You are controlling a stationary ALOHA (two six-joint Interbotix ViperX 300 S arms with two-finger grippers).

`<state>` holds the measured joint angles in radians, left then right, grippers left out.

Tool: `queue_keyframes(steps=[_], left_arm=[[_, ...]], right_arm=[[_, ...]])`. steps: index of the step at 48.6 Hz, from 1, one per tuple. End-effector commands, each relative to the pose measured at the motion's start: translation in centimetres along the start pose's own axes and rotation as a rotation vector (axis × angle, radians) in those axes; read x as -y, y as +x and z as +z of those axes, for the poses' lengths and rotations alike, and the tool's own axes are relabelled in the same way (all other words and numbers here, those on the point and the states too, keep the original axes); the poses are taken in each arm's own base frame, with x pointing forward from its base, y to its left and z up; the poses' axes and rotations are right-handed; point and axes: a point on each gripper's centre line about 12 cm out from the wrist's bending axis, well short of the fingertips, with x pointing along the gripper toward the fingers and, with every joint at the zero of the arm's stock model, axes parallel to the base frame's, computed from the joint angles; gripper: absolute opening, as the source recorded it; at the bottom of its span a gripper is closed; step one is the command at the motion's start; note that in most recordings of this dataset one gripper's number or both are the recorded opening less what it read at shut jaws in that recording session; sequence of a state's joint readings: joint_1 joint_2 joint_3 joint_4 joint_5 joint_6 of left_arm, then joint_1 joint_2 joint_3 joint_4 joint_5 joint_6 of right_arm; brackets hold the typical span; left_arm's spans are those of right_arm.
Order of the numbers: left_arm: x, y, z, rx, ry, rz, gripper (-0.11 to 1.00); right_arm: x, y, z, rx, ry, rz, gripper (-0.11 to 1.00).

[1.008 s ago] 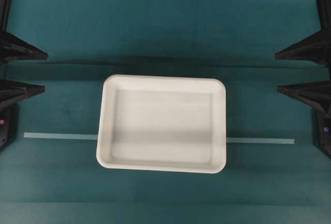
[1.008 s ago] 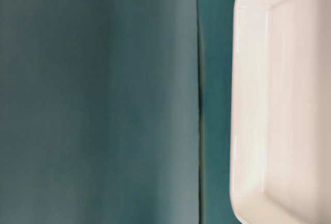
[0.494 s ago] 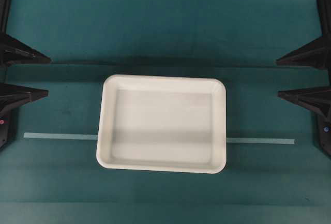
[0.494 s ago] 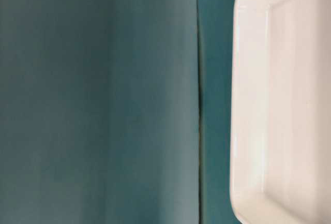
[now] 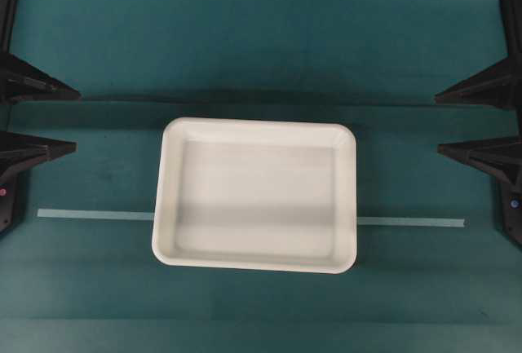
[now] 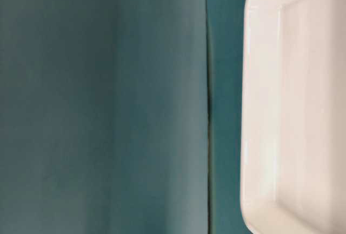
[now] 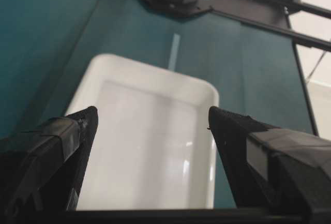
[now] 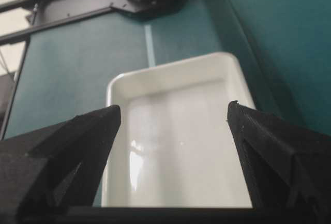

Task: Lift the white case with both hands.

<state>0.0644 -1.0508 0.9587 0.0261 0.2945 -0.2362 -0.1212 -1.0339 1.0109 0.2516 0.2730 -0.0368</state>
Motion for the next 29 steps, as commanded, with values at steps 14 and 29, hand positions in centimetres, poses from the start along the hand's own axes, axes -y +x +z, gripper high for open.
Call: queue_keyframes(steps=[14,29], left_arm=[[0.03,0.30,0.17,-0.001,0.003,0.001,0.92],[-0.04,0.36,-0.14,-0.009,0.000,0.003,0.92]], right_arm=[[-0.01,0.25,-0.01,-0.006,0.003,0.000,0.89],[0.06,0.25,-0.34,-0.012,0.004,-0.001,0.89]])
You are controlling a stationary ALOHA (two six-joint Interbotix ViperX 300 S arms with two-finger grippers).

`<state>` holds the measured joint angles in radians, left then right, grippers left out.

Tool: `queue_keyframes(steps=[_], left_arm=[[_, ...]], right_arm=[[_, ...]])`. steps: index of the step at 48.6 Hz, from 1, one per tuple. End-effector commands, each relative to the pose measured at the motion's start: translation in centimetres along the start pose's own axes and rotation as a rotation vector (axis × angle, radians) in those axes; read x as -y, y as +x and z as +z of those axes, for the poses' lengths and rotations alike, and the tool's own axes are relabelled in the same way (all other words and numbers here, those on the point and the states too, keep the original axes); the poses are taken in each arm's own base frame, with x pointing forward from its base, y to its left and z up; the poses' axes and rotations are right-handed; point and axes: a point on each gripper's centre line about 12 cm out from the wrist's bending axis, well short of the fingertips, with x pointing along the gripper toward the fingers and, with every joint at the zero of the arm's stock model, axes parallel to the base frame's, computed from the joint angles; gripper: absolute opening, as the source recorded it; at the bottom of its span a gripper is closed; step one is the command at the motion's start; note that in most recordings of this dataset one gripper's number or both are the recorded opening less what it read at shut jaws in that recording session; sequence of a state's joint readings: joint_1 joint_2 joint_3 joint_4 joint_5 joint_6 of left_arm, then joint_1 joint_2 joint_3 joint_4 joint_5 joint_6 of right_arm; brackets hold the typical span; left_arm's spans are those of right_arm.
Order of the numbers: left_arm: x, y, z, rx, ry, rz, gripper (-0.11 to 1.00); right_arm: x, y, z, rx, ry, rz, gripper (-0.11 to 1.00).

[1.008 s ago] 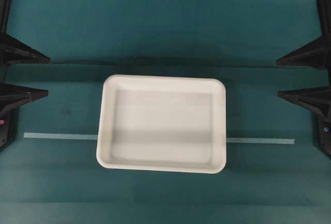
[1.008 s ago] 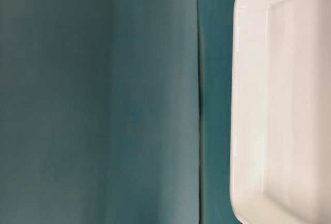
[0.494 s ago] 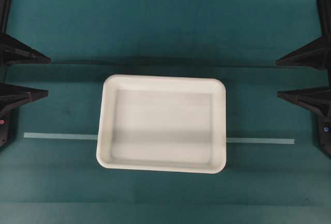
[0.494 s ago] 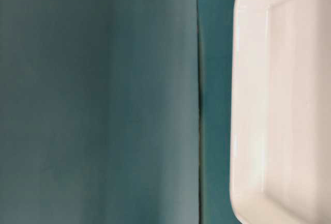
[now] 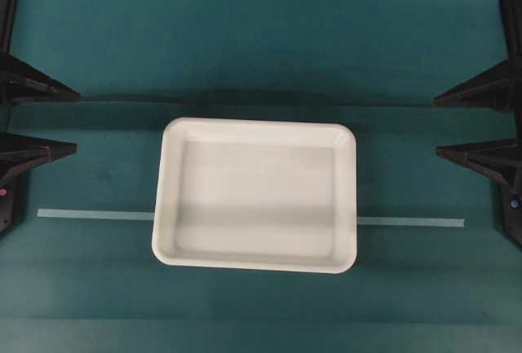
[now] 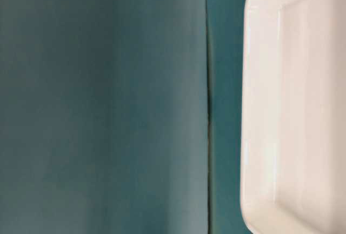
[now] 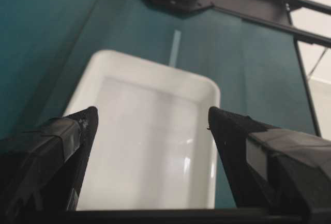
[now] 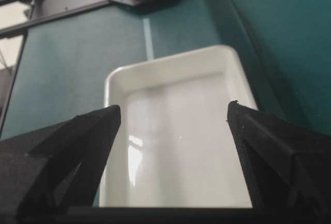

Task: Lift the white case with both hands.

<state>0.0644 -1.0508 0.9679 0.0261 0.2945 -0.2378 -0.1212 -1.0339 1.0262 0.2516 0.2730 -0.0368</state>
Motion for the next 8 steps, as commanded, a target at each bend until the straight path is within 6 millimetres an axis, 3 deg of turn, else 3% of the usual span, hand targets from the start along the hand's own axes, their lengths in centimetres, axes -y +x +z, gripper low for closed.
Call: queue_keyframes(steps=[1,8], left_arm=[[0.08,0.28,0.22,0.000,0.000,-0.001,0.92],[0.06,0.30,0.18,0.000,0.003,-0.001,0.92]], right_arm=[[-0.08,0.10,0.31,0.006,0.002,0.002,0.89],[-0.08,-0.06,0.34,0.011,0.004,0.002,0.89]])
